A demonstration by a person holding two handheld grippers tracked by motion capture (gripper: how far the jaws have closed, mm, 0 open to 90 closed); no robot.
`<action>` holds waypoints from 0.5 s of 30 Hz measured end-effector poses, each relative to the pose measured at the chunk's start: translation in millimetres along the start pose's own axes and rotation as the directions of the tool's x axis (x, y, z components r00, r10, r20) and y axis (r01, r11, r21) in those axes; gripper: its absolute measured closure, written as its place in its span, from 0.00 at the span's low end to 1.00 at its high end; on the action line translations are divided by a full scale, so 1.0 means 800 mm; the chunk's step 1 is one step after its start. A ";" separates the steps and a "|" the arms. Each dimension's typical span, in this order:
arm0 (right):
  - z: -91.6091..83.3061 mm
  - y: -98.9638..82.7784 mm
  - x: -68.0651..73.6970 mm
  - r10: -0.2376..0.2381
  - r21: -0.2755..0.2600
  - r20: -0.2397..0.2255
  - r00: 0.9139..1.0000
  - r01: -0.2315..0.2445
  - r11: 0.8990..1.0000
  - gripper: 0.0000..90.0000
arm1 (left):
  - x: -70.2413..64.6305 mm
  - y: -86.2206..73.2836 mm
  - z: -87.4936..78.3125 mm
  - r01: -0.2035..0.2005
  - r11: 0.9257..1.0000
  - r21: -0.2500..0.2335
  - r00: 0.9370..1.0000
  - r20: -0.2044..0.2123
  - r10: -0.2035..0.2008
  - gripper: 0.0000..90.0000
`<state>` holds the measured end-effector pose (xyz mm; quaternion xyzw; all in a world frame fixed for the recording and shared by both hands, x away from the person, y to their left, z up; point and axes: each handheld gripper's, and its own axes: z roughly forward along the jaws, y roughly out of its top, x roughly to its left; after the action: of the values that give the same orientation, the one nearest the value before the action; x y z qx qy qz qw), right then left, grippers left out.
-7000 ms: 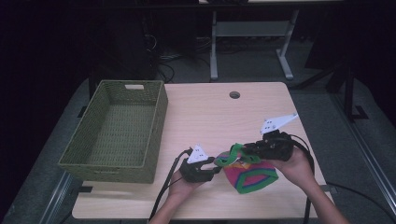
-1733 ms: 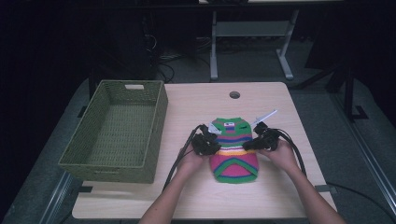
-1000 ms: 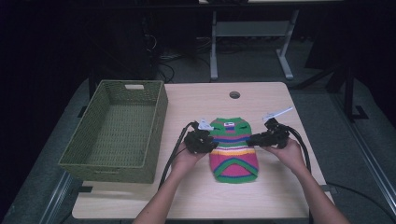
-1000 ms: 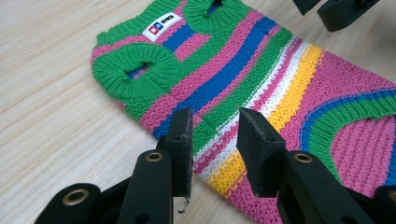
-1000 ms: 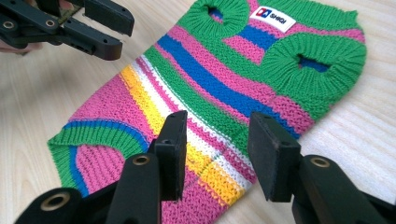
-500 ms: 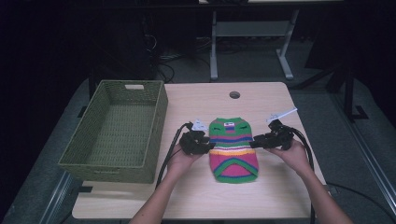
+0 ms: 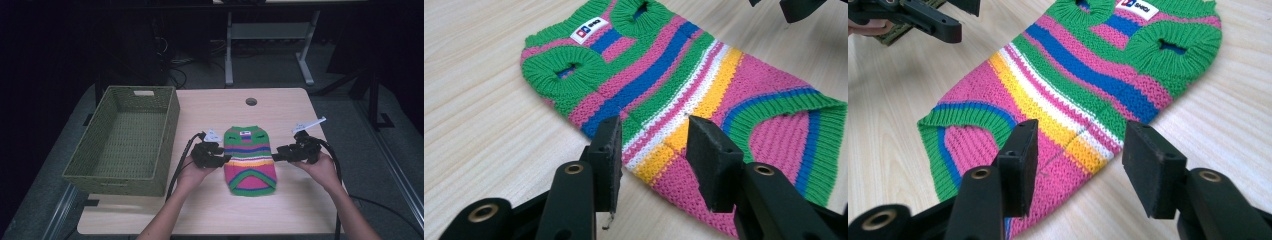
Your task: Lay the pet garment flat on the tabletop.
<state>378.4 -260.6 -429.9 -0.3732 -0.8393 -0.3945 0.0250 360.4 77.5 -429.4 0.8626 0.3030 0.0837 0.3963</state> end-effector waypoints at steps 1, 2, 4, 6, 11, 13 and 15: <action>-0.001 -0.001 0.000 -0.005 -0.001 0.003 1.000 0.005 1.000 0.51 | 0.000 0.000 -0.001 -0.001 1.000 -0.001 1.000 0.001 0.001 0.62; -0.005 -0.004 0.001 -0.001 -0.008 0.012 1.000 0.001 1.000 0.48 | -0.001 -0.001 -0.003 0.006 1.000 0.001 1.000 0.004 -0.006 0.60; -0.007 -0.005 0.001 0.000 -0.014 0.024 1.000 0.000 1.000 0.46 | -0.002 -0.001 -0.003 0.005 1.000 0.003 1.000 0.007 -0.005 0.58; -0.009 -0.008 0.002 -0.003 -0.018 0.037 0.999 0.003 1.000 0.45 | -0.003 -0.002 -0.004 0.001 1.000 0.002 1.000 -0.001 -0.001 0.54; -0.014 -0.014 0.001 0.009 -0.022 0.036 0.999 -0.008 1.000 0.42 | -0.006 -0.005 -0.009 0.003 1.000 0.005 1.000 0.004 -0.003 0.49; -0.018 -0.017 0.001 0.009 -0.030 0.034 0.999 -0.008 1.000 0.41 | -0.007 -0.006 -0.010 0.003 1.000 0.005 1.000 0.006 -0.003 0.48; -0.021 -0.020 0.002 0.011 -0.036 0.033 0.999 -0.010 0.999 0.41 | -0.009 -0.006 -0.011 0.000 1.000 0.006 1.000 0.008 0.000 0.46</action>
<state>362.8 -277.8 -428.0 -0.3844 -0.8304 -0.4033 0.0064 348.6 81.4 -426.2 0.8641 0.3018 0.0793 0.3948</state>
